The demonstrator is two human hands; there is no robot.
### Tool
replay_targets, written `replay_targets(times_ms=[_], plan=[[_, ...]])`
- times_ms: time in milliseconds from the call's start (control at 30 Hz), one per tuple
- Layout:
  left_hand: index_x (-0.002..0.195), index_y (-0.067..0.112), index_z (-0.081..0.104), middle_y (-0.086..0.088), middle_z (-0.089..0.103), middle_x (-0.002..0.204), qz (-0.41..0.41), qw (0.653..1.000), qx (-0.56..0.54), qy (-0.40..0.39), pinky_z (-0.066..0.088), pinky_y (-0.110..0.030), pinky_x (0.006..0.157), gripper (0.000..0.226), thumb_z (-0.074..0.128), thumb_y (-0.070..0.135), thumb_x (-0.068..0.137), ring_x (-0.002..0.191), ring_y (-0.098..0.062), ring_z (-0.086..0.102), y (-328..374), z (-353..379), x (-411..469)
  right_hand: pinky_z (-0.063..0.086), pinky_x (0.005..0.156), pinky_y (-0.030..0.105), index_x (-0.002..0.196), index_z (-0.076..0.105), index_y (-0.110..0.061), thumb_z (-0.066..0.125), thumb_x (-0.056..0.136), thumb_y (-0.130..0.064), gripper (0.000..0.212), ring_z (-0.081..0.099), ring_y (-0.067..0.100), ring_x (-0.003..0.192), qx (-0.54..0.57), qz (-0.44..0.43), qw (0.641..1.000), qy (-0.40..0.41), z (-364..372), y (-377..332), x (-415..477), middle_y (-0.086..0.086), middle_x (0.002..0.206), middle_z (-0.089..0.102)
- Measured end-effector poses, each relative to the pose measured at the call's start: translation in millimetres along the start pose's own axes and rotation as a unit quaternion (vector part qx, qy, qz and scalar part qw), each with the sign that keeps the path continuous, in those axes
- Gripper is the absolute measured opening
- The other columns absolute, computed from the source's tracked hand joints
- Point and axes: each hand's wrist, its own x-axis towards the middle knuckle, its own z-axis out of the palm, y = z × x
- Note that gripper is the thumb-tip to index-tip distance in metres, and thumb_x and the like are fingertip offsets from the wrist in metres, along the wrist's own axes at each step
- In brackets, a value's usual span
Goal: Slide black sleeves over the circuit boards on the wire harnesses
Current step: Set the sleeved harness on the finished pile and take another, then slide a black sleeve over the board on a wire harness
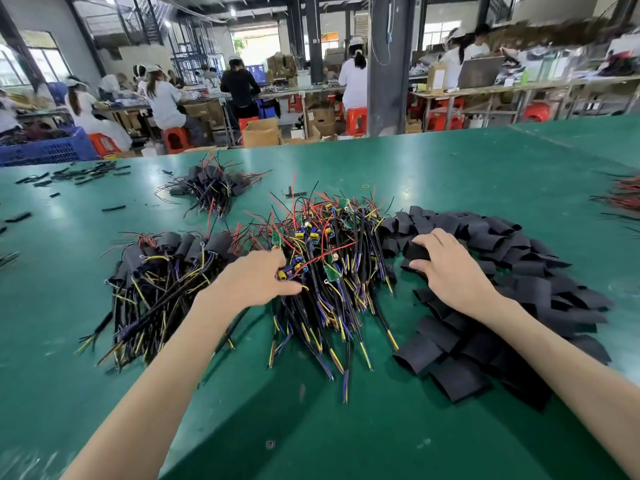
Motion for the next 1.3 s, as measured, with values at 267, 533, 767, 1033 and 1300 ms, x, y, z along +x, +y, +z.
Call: replay_targets(times_ms=[267, 533, 767, 1033, 1300], plan=[[0.114, 0.013, 0.059, -0.004, 0.045, 0.095, 0.077, 0.966, -0.161, 0.189, 0.041, -0.034, 0.086, 0.03, 0.068, 0.019, 0.086, 0.082, -0.019, 0.047, -7.4, 25.8, -7.3, 0.037, 0.092, 0.044, 0.121, 0.05, -0.002, 0.061, 0.089, -0.018, 0.037, 0.046, 0.031, 0.104, 0.014, -0.035, 0.999, 0.007, -3.1, -12.4, -2.1, 0.013, 0.109, 0.049], [0.1, 0.015, 0.063, 0.001, 0.061, 0.093, 0.073, 0.903, -0.284, 0.313, 0.052, -0.033, 0.079, 0.01, 0.063, 0.016, 0.09, 0.079, -0.018, 0.061, -4.8, 24.8, -15.2, 0.037, 0.093, 0.042, 0.121, 0.05, 0.0, 0.061, 0.089, -0.013, 0.036, 0.046, 0.032, 0.105, 0.053, -0.052, 0.997, 0.021, -8.2, -20.9, -5.2, 0.015, 0.109, 0.05], [0.092, 0.023, 0.066, 0.009, 0.061, 0.061, 0.145, 0.876, -0.406, 0.218, 0.046, -0.017, 0.061, 0.011, 0.059, 0.015, 0.092, 0.053, -0.006, 0.053, 0.6, 26.4, -16.9, 0.04, 0.09, 0.045, 0.116, 0.052, 0.003, 0.064, 0.086, -0.006, 0.034, 0.048, 0.036, 0.1, 0.033, -0.08, 0.996, 0.034, -9.2, -22.7, -6.9, 0.017, 0.106, 0.051], [0.092, 0.03, 0.065, 0.015, 0.063, 0.066, 0.165, 0.876, -0.413, 0.184, 0.047, -0.021, 0.065, 0.014, 0.059, 0.017, 0.093, 0.056, -0.007, 0.054, 1.3, 34.1, -14.0, 0.036, 0.091, 0.038, 0.117, 0.052, 0.002, 0.061, 0.086, -0.001, 0.032, 0.048, 0.033, 0.1, 0.057, -0.08, 0.994, 0.042, -5.3, -18.4, -4.6, 0.015, 0.105, 0.05], [0.09, 0.034, 0.065, 0.01, 0.06, 0.061, 0.162, 0.875, -0.417, 0.186, 0.048, -0.03, 0.069, 0.018, 0.059, 0.017, 0.093, 0.056, -0.008, 0.054, -1.6, 33.6, -13.0, 0.03, 0.08, 0.018, 0.116, 0.053, 0.0, 0.061, 0.085, 0.003, 0.032, 0.05, 0.028, 0.099, 0.12, -0.063, 0.989, 0.063, -1.1, -15.7, -1.9, 0.005, 0.102, 0.047]])
